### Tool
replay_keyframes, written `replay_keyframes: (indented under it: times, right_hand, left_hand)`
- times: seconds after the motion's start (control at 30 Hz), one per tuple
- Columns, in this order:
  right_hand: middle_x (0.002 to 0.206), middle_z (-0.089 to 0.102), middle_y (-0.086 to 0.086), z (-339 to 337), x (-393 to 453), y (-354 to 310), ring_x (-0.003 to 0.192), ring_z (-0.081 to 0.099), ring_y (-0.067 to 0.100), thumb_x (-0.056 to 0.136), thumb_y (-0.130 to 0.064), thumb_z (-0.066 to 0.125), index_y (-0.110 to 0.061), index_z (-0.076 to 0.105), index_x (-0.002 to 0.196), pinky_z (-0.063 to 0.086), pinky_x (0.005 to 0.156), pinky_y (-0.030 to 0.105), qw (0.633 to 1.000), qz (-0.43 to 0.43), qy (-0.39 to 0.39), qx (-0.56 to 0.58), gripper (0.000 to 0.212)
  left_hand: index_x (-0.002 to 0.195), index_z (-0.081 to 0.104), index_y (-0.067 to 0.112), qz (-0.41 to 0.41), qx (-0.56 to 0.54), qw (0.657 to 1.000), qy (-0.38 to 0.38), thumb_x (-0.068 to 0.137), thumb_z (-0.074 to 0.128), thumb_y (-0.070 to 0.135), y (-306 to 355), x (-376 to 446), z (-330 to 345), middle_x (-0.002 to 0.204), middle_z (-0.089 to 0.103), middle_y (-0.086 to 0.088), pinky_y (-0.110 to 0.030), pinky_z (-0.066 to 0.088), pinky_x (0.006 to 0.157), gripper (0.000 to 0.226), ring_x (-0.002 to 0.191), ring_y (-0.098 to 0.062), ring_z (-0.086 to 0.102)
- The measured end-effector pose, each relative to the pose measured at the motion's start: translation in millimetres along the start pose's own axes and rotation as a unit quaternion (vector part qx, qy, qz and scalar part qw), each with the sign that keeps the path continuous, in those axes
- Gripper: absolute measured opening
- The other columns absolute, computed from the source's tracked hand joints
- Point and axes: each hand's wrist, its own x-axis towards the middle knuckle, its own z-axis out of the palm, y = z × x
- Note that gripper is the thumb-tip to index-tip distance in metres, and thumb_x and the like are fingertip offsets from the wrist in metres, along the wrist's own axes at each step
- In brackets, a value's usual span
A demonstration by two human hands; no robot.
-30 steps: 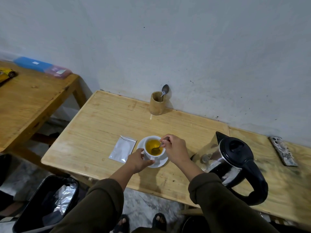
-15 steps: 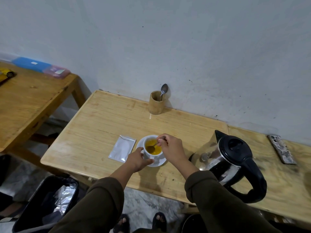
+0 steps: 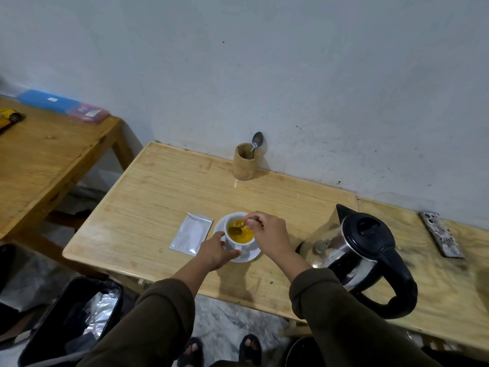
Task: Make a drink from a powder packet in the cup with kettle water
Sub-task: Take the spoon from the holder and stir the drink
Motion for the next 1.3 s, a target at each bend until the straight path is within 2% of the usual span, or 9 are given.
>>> replay_keyframes:
  times: [0.13,0.37,0.6,0.7,0.87,1.07,1.1,1.2,1.3]
  right_hand:
    - [0.093,0.072,0.012,-1.6,4.4,-0.8,0.088,0.067,0.024,0.092,-0.009,0.049,-0.007,0.066,0.094,0.054,0.085,0.036,1.0,0.008,-0.002,-0.019,0.017]
    - [0.109,0.071,0.008,1.5,2.6,2.1,0.101,0.063,0.021,0.093,-0.011,0.05,-0.009,0.07,0.104,0.043,0.086,0.021,0.999,-0.012,0.016,-0.038,0.022]
    - [0.09,0.072,0.015,0.2,3.2,0.2,0.08,0.067,0.019,0.092,-0.008,0.05,-0.007,0.066,0.092,0.047,0.069,0.013,1.0,0.018,-0.001,0.012,0.016]
    - [0.096,0.069,0.012,-1.3,4.8,4.3,0.088,0.066,0.024,0.092,-0.007,0.048,-0.009,0.067,0.093,0.05,0.078,0.026,0.999,0.012,0.029,-0.019,0.019]
    - [0.109,0.071,0.008,0.8,0.5,2.1,0.102,0.063,0.021,0.093,-0.009,0.051,-0.009,0.07,0.103,0.046,0.091,0.025,0.999,-0.006,0.026,-0.017,0.022]
    - [0.091,0.074,0.014,0.1,1.8,1.1,0.084,0.068,0.019,0.092,-0.008,0.051,-0.007,0.068,0.095,0.045,0.071,0.011,1.0,0.011,-0.004,0.016,0.018]
    - [0.09,0.073,0.015,-0.5,3.1,1.1,0.083,0.068,0.02,0.092,-0.007,0.05,-0.007,0.067,0.093,0.047,0.07,0.012,1.0,0.013,-0.005,0.013,0.017]
    - [0.096,0.07,0.013,-0.2,6.4,3.8,0.089,0.065,0.024,0.092,-0.008,0.048,-0.009,0.067,0.093,0.054,0.082,0.032,1.0,0.001,0.015,-0.024,0.019]
    - [0.105,0.07,0.009,1.1,4.4,3.8,0.096,0.063,0.022,0.093,-0.01,0.049,-0.01,0.069,0.1,0.048,0.089,0.031,0.998,-0.021,0.023,-0.051,0.022]
  left_hand:
    - [0.146,0.03,0.014,0.001,0.005,1.0,0.003,0.079,0.069,0.04,0.9,-0.2,0.2,0.141,0.053,-0.009,-0.033,0.044,0.098,0.081,0.126,-0.025,0.053]
    - [0.146,0.03,0.014,0.002,0.01,1.0,0.001,0.08,0.068,0.041,0.8,-0.8,0.5,0.142,0.052,-0.008,-0.033,0.043,0.099,0.08,0.128,-0.026,0.051]
    - [0.146,0.029,0.014,0.006,0.009,1.0,0.001,0.081,0.067,0.04,1.9,-2.4,0.1,0.142,0.052,-0.009,-0.033,0.042,0.1,0.08,0.129,-0.026,0.051]
    - [0.146,0.03,0.014,0.006,0.006,1.0,0.002,0.081,0.068,0.039,2.2,-2.8,0.0,0.142,0.051,-0.009,-0.032,0.042,0.099,0.08,0.129,-0.026,0.05]
    - [0.146,0.03,0.014,0.005,0.0,1.0,0.001,0.08,0.068,0.039,1.4,-2.5,-0.3,0.142,0.051,-0.009,-0.032,0.043,0.099,0.08,0.128,-0.026,0.051]
    - [0.146,0.03,0.014,0.007,-0.003,1.0,-0.002,0.081,0.068,0.038,2.3,-2.6,-1.2,0.142,0.051,-0.009,-0.032,0.042,0.099,0.079,0.128,-0.026,0.05]
    - [0.146,0.03,0.014,0.007,-0.001,1.0,-0.002,0.081,0.068,0.038,2.4,-2.6,-1.2,0.142,0.051,-0.009,-0.032,0.042,0.099,0.079,0.128,-0.026,0.05]
    - [0.146,0.03,0.014,0.006,0.005,1.0,-0.003,0.081,0.068,0.039,2.3,-2.2,-1.2,0.142,0.051,-0.009,-0.033,0.043,0.099,0.079,0.128,-0.026,0.051]
    - [0.145,0.031,0.014,0.005,0.004,1.0,0.0,0.08,0.069,0.039,1.8,-1.7,-0.9,0.141,0.052,-0.008,-0.032,0.043,0.098,0.079,0.127,-0.025,0.052]
